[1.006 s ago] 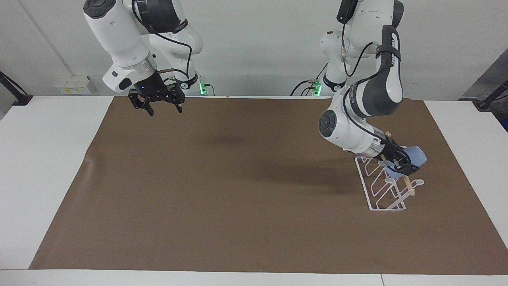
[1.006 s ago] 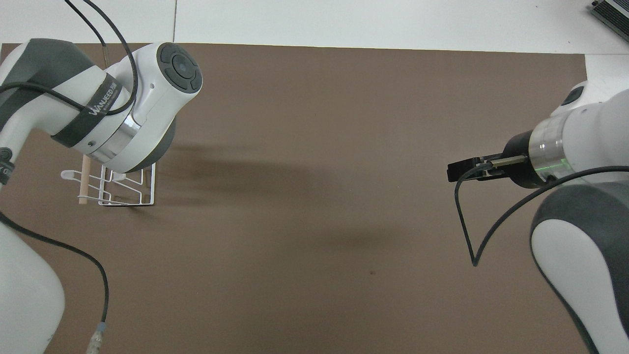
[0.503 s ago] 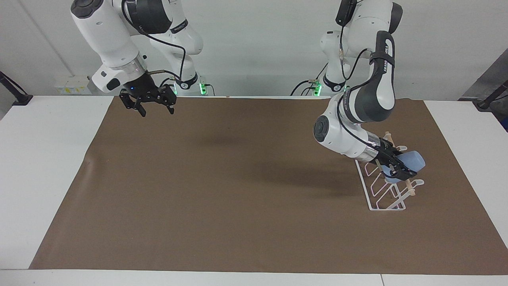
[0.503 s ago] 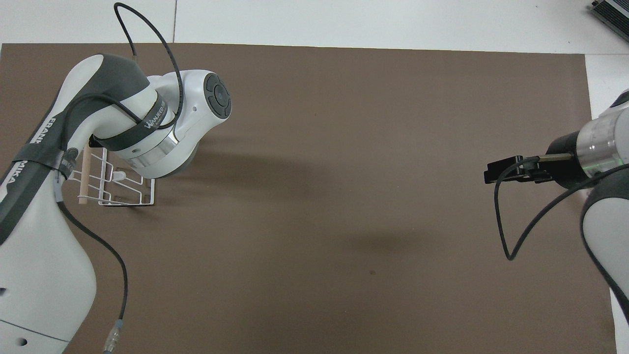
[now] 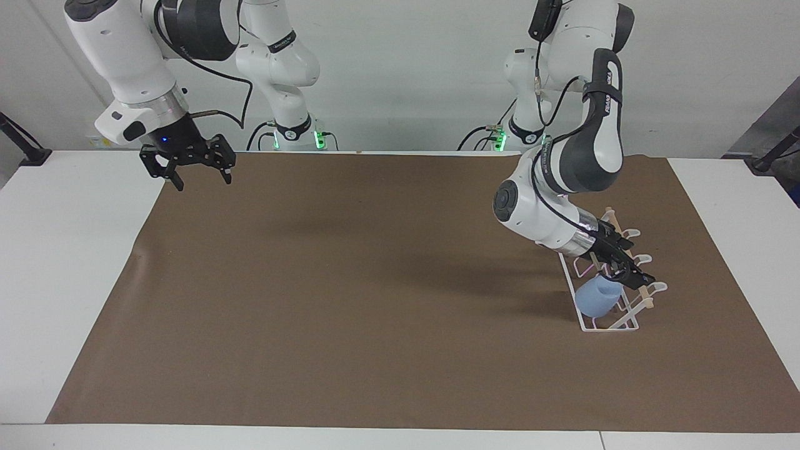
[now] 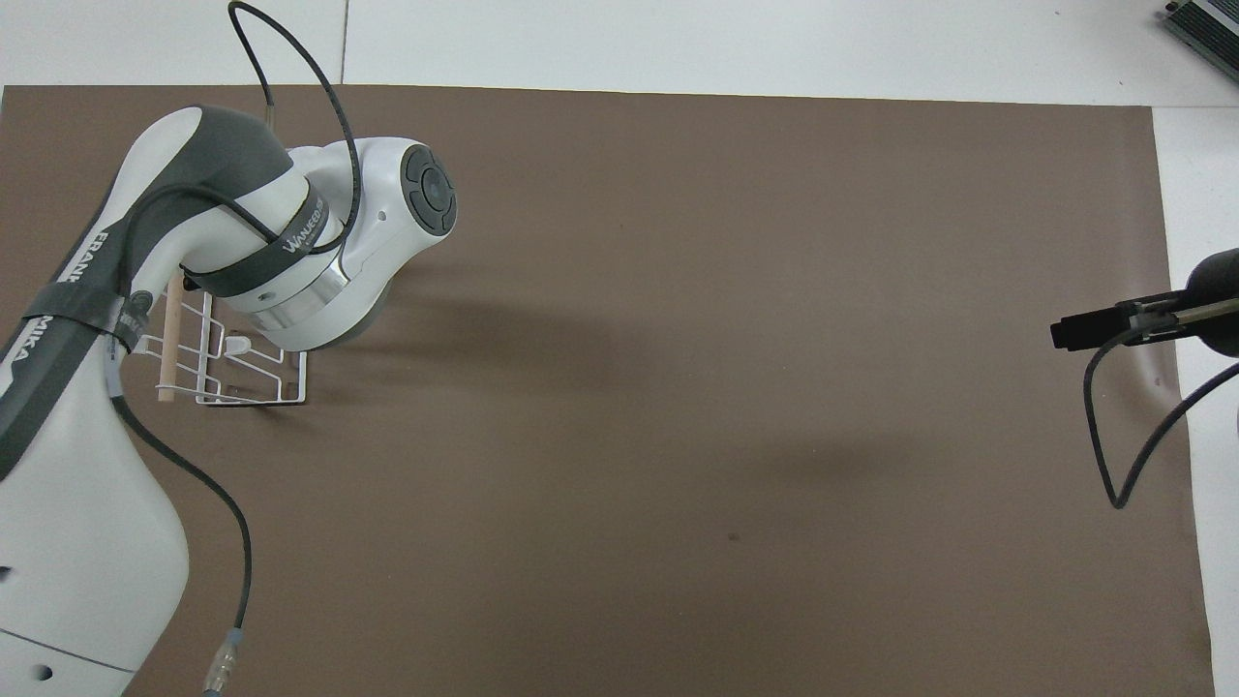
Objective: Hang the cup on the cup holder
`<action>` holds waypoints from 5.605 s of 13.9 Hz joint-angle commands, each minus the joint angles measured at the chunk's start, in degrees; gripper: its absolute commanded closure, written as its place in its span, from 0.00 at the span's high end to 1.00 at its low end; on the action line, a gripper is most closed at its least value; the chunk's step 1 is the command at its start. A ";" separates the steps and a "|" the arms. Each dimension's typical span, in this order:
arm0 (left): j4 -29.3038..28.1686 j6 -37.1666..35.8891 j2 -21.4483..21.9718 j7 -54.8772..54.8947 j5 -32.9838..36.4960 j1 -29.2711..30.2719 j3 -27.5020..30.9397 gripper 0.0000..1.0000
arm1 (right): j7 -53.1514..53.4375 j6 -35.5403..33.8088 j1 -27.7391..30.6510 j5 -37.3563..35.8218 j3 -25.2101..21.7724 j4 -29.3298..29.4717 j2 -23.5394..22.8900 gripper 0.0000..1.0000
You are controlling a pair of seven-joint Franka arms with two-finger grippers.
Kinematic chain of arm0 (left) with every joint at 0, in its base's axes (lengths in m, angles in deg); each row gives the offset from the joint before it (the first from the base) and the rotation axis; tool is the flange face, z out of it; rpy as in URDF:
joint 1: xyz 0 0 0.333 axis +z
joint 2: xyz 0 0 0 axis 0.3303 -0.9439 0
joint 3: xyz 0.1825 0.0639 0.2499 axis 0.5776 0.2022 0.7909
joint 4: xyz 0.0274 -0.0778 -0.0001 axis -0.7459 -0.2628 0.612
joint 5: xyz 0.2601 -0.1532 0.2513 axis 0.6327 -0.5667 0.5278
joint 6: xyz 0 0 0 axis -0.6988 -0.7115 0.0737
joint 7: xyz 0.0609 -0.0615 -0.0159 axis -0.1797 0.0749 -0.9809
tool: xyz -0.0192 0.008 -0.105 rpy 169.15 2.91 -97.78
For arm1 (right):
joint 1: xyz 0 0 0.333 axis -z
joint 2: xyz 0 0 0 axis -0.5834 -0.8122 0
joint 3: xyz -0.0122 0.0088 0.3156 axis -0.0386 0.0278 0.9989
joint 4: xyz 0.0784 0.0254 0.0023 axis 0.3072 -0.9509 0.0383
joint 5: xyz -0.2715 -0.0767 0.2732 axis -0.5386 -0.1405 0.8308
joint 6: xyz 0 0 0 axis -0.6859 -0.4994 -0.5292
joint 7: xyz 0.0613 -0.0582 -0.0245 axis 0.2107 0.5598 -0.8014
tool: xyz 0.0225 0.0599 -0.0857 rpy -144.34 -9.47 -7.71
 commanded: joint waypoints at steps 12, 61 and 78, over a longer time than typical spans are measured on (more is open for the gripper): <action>0.90 0.04 11.51 -1.15 -29.25 3.50 0.87 1.00 | 4.79 0.50 -4.11 -0.17 -4.62 -0.13 0.99 1.00; -4.37 -1.37 24.18 -43.33 -57.31 15.37 1.14 1.00 | 10.81 0.23 -4.56 -0.26 -4.01 -0.13 1.87 1.00; 0.02 -3.65 25.41 -43.07 -64.43 18.01 1.67 1.00 | 10.81 0.23 -4.56 -0.26 -4.01 -0.13 1.87 1.00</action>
